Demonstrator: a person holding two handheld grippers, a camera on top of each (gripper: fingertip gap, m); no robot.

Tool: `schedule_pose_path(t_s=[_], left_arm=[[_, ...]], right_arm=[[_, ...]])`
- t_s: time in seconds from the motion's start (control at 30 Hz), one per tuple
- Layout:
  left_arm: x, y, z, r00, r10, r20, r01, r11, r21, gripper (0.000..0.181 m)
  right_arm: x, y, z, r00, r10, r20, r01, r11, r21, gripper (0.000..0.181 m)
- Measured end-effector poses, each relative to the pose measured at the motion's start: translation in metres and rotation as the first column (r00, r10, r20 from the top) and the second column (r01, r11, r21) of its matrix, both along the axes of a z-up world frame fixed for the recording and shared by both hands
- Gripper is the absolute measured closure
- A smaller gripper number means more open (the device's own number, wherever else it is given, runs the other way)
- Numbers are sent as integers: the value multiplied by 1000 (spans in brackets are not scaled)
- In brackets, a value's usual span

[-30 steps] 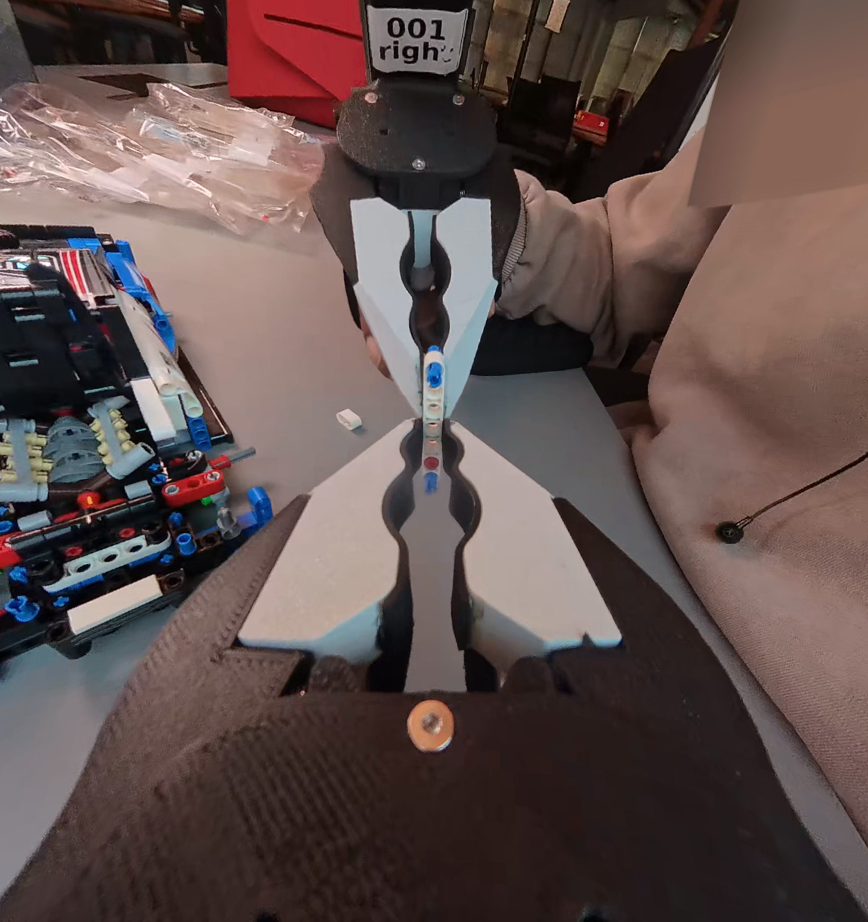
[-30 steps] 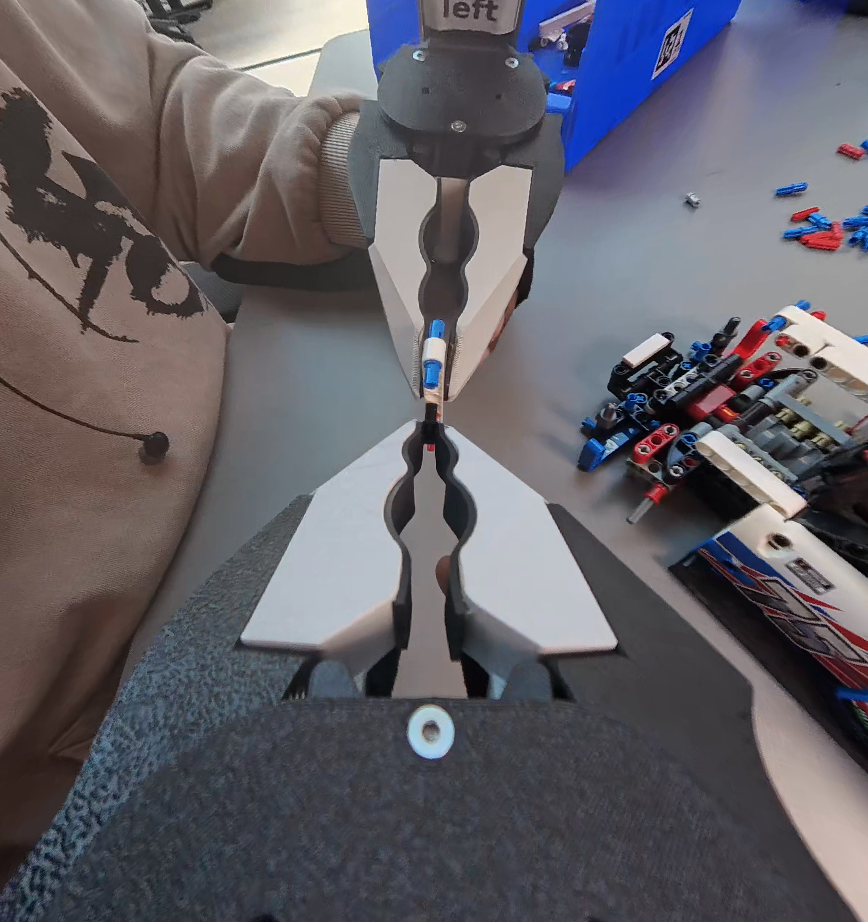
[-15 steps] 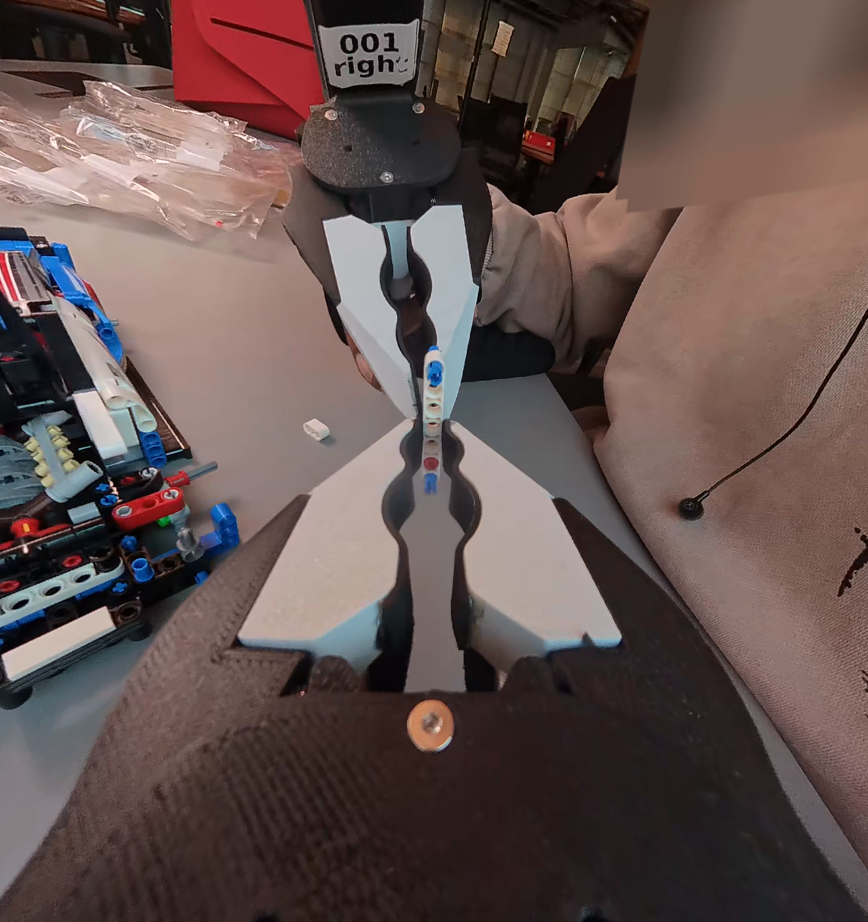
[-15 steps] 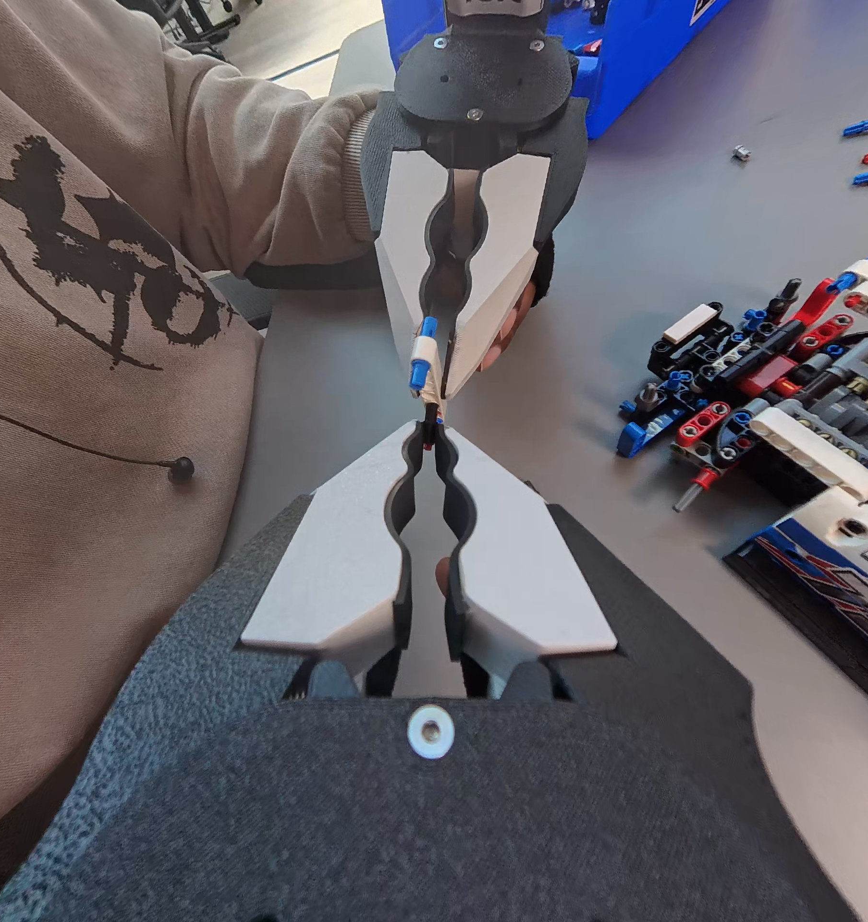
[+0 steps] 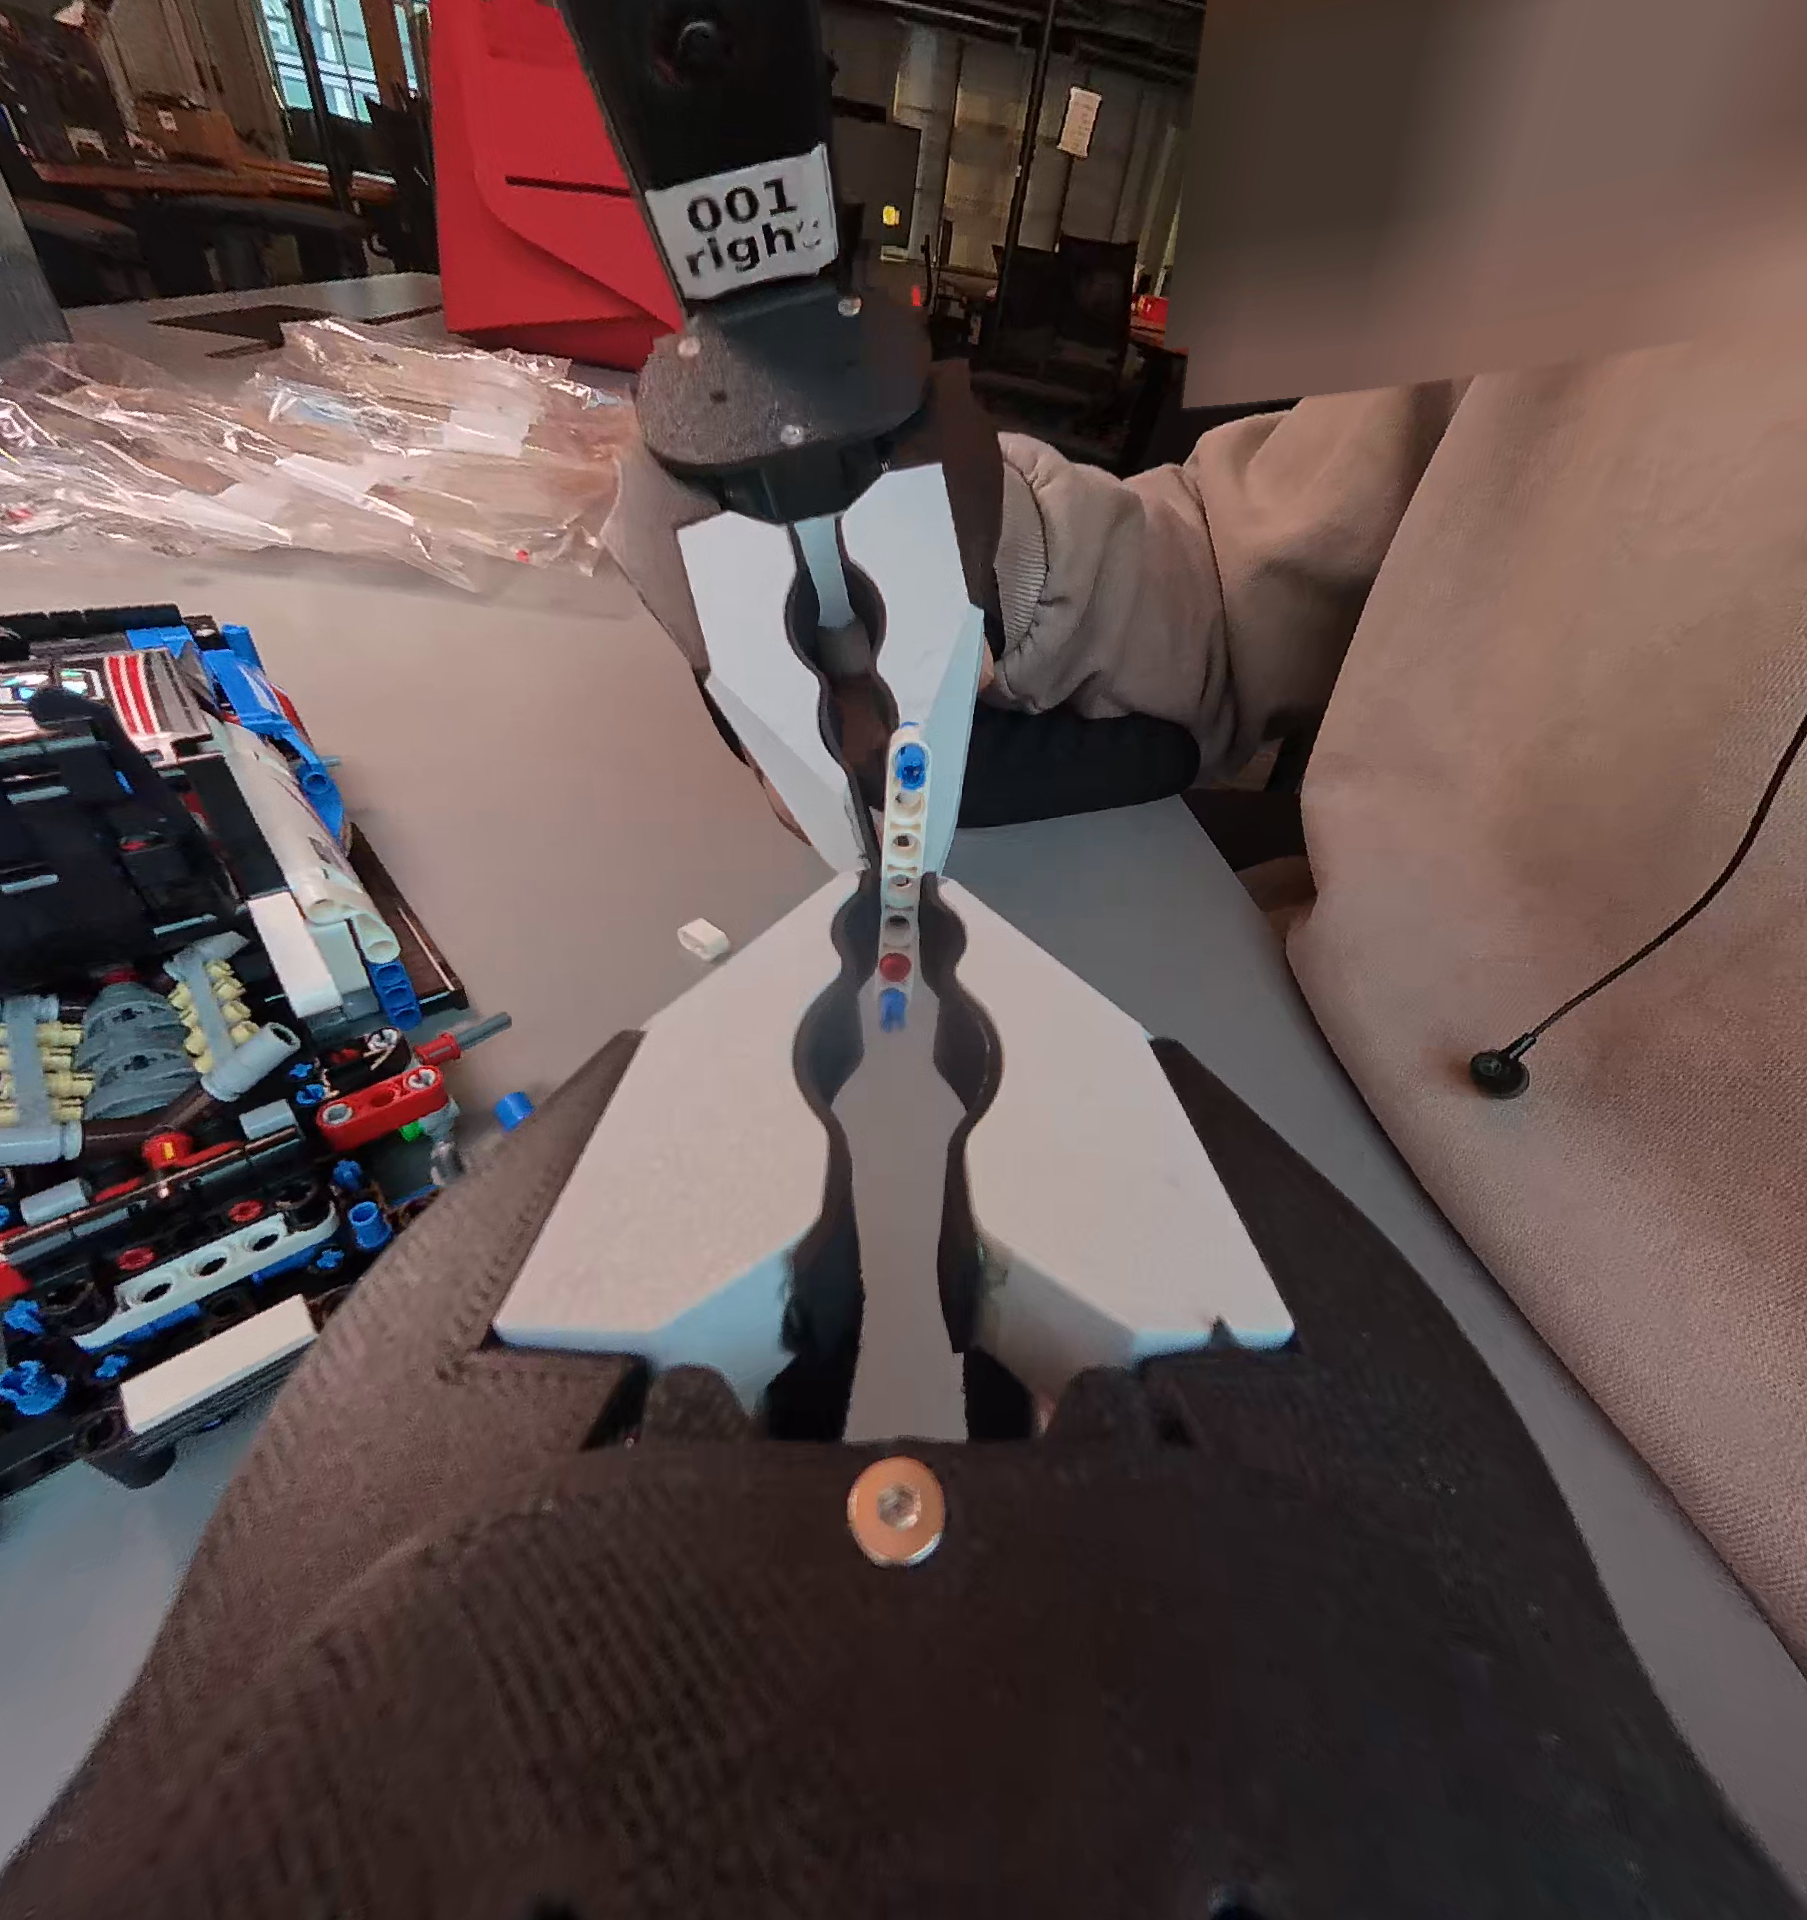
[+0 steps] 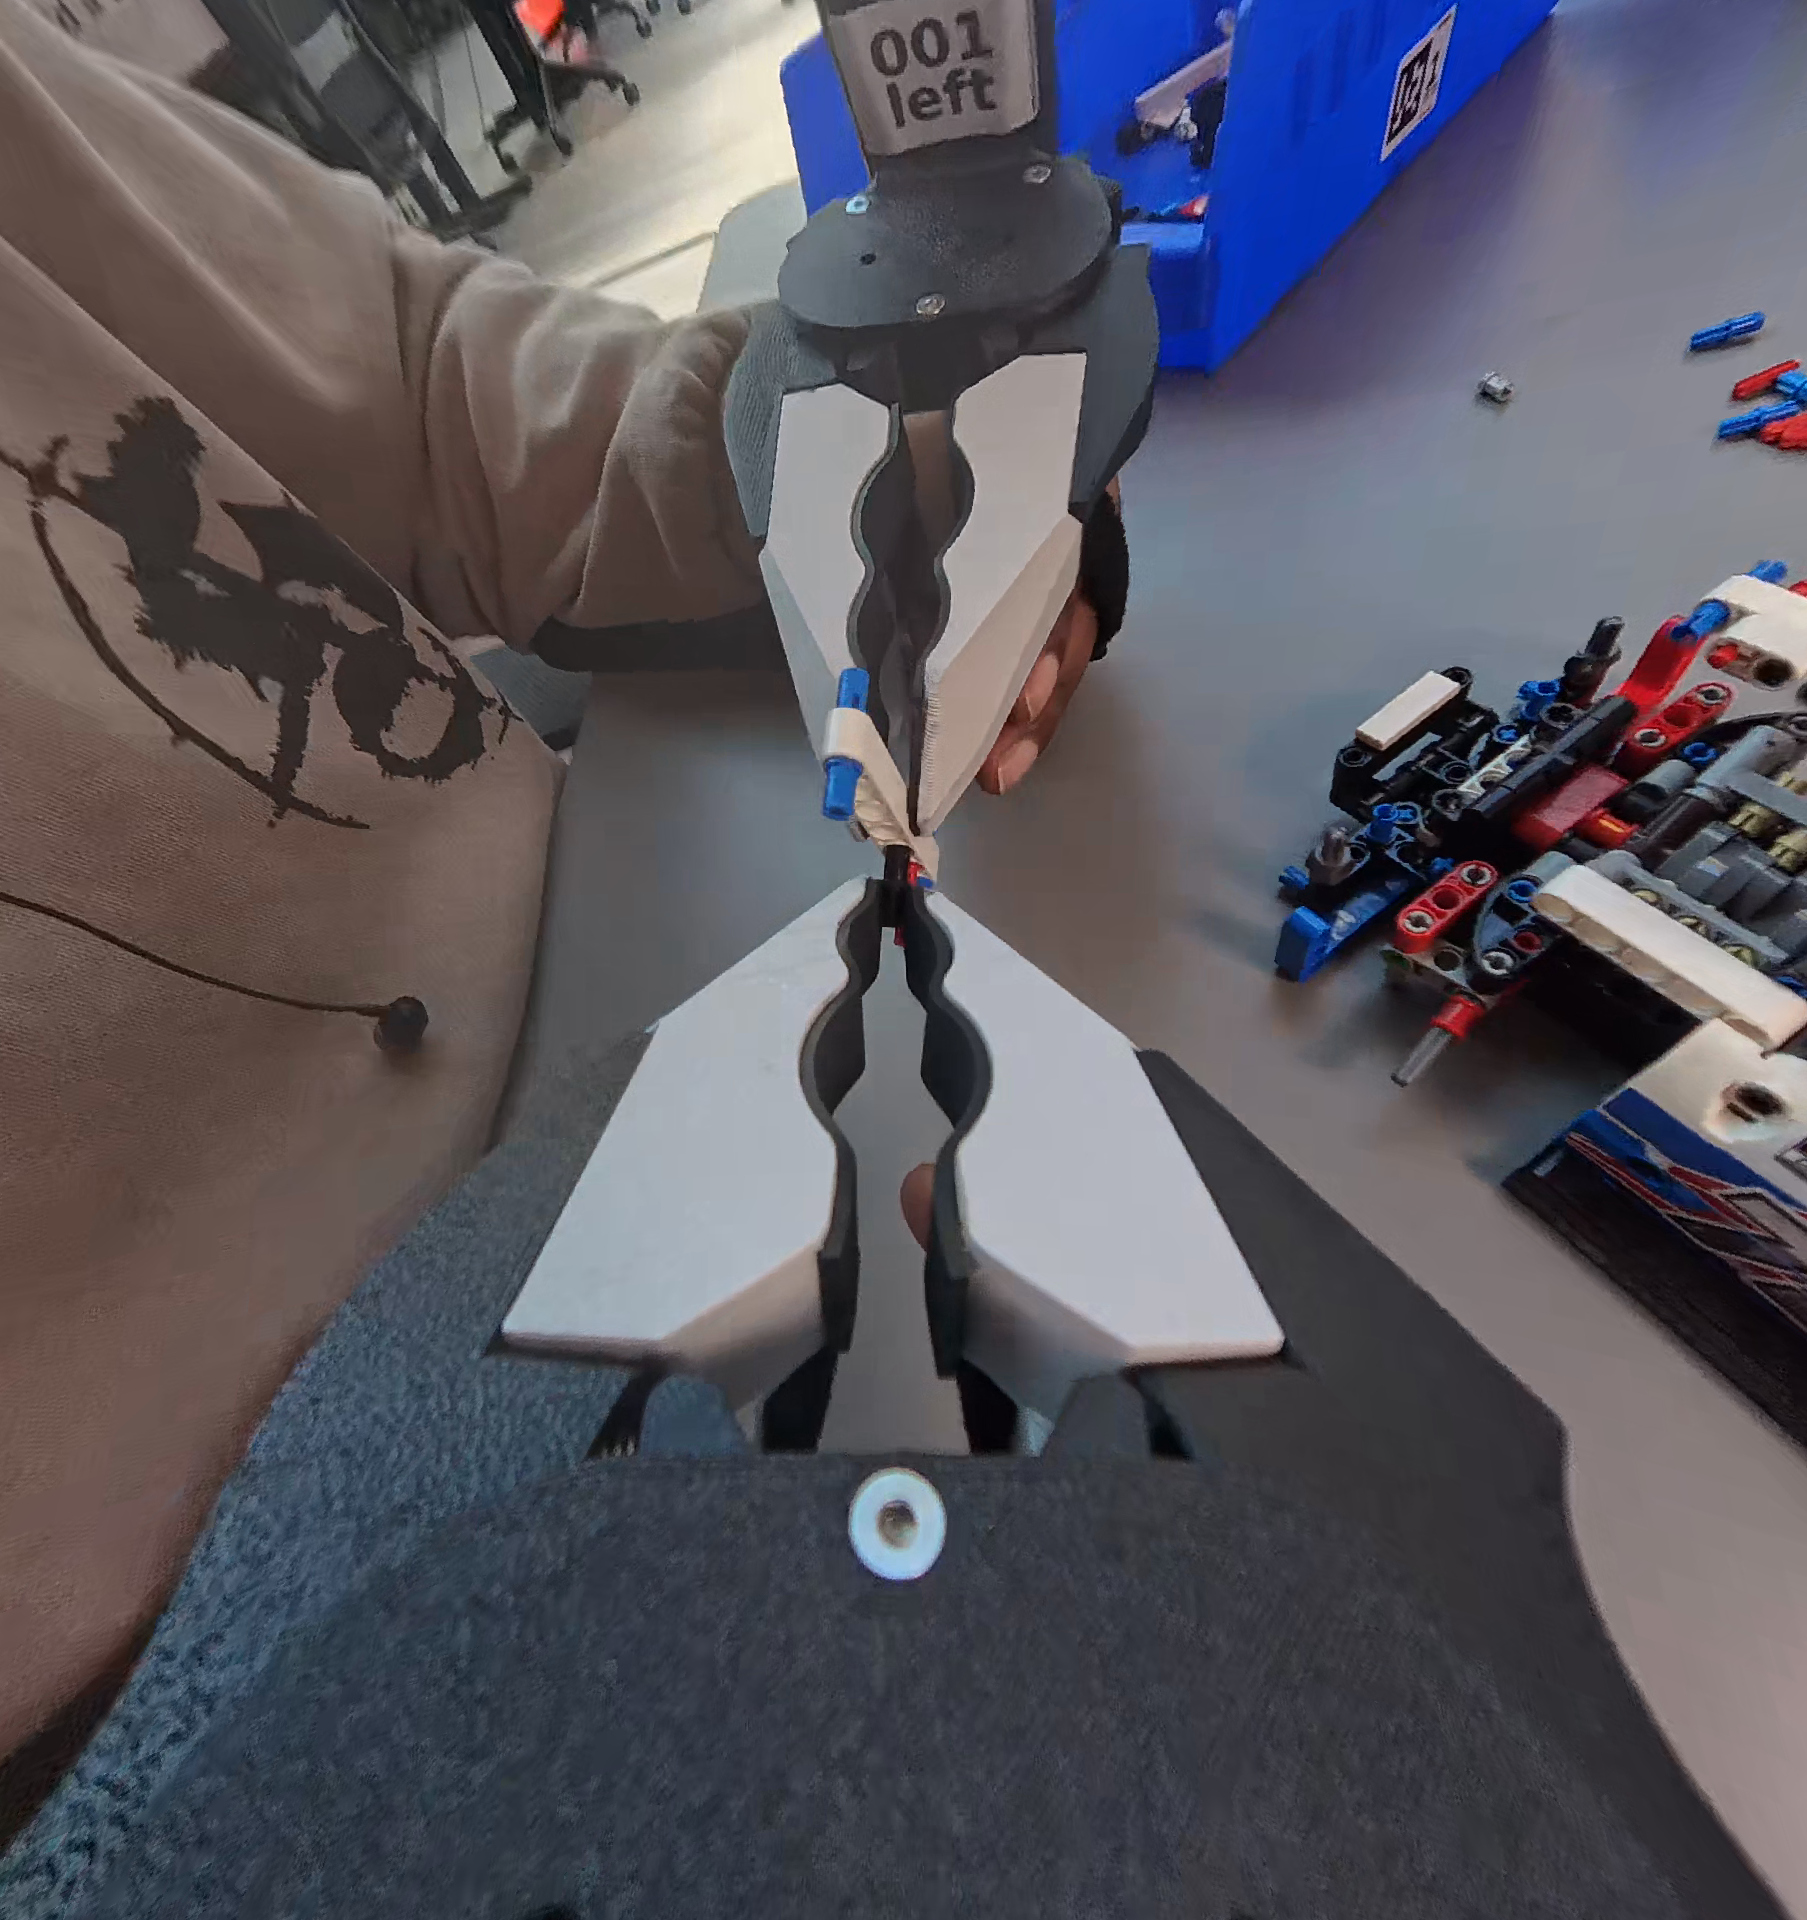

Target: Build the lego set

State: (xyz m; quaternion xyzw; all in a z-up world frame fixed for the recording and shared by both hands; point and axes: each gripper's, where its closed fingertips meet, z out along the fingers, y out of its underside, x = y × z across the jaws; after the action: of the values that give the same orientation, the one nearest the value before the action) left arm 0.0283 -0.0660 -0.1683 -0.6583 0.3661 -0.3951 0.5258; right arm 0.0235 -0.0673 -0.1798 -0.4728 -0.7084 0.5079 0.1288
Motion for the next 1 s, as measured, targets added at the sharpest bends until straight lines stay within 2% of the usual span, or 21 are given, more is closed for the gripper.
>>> schedule_pose_path(t_s=[0.1, 0.23, 0.33, 0.47, 0.6, 0.7, 0.8, 1.0], left_arm=[[4, -3, -4, 999, -29, -22, 29, 1000, -3, 175], [8, -4, -6, 998, -48, -42, 47, 999, -13, 175], [7, -5, -1, 998, -57, -8, 57, 998, -27, 175], [13, -8, -10, 994, -81, -73, 80, 997, -22, 175], [10, -2, -4, 999, -44, -25, 43, 999, -19, 175], [4, 6, 9, 997, 1, 74, 1, 999, -33, 175], [1, 14, 6, 997, 44, 59, -41, 998, -49, 175], [-16, 26, 9, 982, 156, 101, -149, 986, -77, 175]], right_arm=[[4, -5, -5, 999, 29, 14, -30, 995, 100, 180], [8, -4, -5, 999, 50, 19, -51, 997, 60, 180], [6, -6, -1, 999, 43, 1, -43, 999, 25, 180], [10, -7, 1, 998, 67, -3, -66, 997, 44, 181], [6, -3, 10, 999, 31, -39, -31, 999, -15, 181], [-1, 6, 22, 994, -38, -103, 33, 999, -43, 181], [-4, 18, 24, 987, -87, -137, 87, 996, -10, 181], [-1, 28, 33, 970, -114, -213, 114, 993, -10, 181]])
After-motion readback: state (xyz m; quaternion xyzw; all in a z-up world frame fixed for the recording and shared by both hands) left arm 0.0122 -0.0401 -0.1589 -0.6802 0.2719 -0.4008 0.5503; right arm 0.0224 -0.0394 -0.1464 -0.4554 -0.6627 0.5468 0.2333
